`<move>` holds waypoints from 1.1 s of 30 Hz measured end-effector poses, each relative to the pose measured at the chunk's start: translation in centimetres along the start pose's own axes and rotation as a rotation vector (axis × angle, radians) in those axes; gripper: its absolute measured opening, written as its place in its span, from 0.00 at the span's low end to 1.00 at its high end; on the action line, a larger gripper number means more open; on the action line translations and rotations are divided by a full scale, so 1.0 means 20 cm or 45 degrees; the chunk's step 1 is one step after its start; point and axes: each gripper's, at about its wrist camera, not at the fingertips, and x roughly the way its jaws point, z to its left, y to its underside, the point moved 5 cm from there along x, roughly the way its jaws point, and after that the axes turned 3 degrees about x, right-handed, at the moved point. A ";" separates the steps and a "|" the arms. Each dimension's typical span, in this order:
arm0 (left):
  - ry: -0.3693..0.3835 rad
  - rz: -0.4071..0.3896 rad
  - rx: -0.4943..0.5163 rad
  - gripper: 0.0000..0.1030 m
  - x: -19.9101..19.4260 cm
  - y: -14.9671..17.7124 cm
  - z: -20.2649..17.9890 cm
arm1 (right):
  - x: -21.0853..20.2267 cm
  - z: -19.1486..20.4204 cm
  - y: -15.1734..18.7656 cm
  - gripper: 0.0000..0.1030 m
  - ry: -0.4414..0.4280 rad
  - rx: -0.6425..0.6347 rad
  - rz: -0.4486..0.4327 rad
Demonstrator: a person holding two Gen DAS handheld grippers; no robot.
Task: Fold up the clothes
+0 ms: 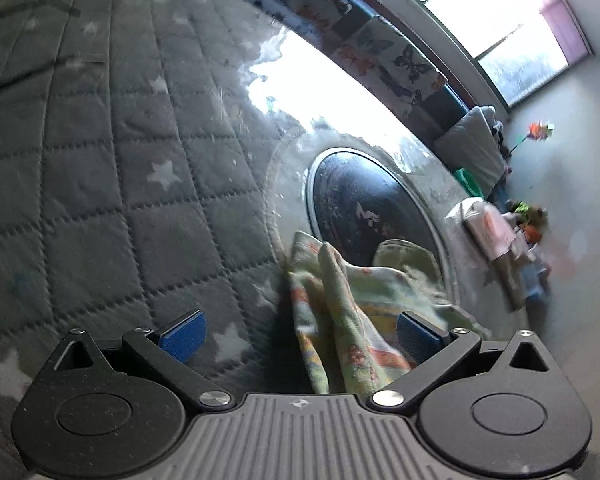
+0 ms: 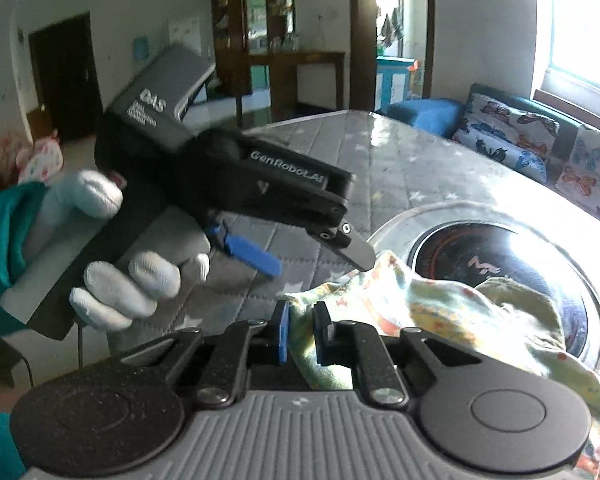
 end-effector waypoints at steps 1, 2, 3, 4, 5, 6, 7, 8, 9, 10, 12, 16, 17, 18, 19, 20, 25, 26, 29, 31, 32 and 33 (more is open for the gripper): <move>0.029 0.016 -0.031 1.00 0.00 0.00 0.00 | -0.02 -0.02 -0.01 0.11 -0.002 0.015 -0.014; 0.058 0.031 -0.062 1.00 0.01 0.00 -0.01 | -0.03 -0.03 -0.01 0.10 -0.003 0.026 -0.025; 0.084 0.043 -0.086 1.00 0.02 0.01 -0.01 | -0.05 -0.04 -0.02 0.10 -0.002 0.033 -0.034; 0.106 0.051 -0.100 1.00 0.02 0.01 -0.02 | -0.06 -0.06 -0.02 0.10 -0.003 0.043 -0.045; 0.128 0.060 -0.114 1.00 0.03 0.01 -0.03 | -0.07 -0.07 -0.02 0.10 -0.007 0.052 -0.054; 0.149 0.069 -0.127 0.99 0.04 0.01 -0.04 | -0.08 -0.07 -0.02 0.10 -0.010 0.056 -0.060; 0.168 0.081 -0.138 0.99 0.05 0.02 -0.05 | -0.08 -0.07 -0.02 0.10 -0.011 0.060 -0.066; 0.188 0.094 -0.149 0.98 0.07 0.03 -0.06 | -0.09 -0.07 -0.01 0.10 -0.013 0.063 -0.072; 0.204 0.108 -0.159 0.94 0.08 0.04 -0.07 | -0.09 -0.07 -0.01 0.10 -0.015 0.065 -0.077; 0.213 0.122 -0.165 0.90 0.10 0.05 -0.08 | -0.10 -0.07 0.00 0.10 -0.016 0.066 -0.082; 0.231 0.129 -0.170 0.80 0.12 0.06 -0.08 | -0.12 -0.07 0.01 0.10 -0.020 0.070 -0.089; 0.232 0.148 -0.186 0.40 0.16 0.09 -0.08 | -0.13 -0.09 0.03 0.10 -0.039 0.068 -0.091; 0.232 0.154 -0.190 0.37 0.16 0.10 -0.07 | -0.13 -0.09 0.04 0.10 -0.044 0.063 -0.089; 0.232 0.159 -0.195 0.30 0.17 0.11 -0.07 | -0.14 -0.09 0.04 0.11 -0.044 0.064 -0.090; 0.230 0.162 -0.197 0.28 0.18 0.12 -0.06 | -0.15 -0.11 0.05 0.13 -0.038 0.071 -0.094; 0.227 0.160 -0.194 0.28 0.18 0.12 -0.06 | -0.16 -0.12 0.06 0.16 -0.031 0.079 -0.097; 0.186 0.145 -0.110 0.28 0.16 0.12 -0.09 | -0.25 -0.26 0.14 0.22 0.075 0.159 -0.098; 0.173 0.142 -0.087 0.28 0.16 0.13 -0.10 | -0.28 -0.32 0.16 0.22 0.116 0.196 -0.093; 0.150 0.141 -0.052 0.31 0.17 0.13 -0.12 | -0.35 -0.52 0.25 0.26 0.260 0.324 -0.077; 0.143 0.143 -0.041 0.31 0.17 0.13 -0.13 | -0.38 -0.68 0.32 0.30 0.396 0.389 -0.063; 0.139 0.144 -0.035 0.31 0.17 0.13 -0.13 | -0.39 -0.76 0.35 0.34 0.456 0.424 -0.058; 0.137 0.144 -0.031 0.32 0.17 0.13 -0.14 | -0.42 -0.82 0.38 0.37 0.502 0.467 -0.059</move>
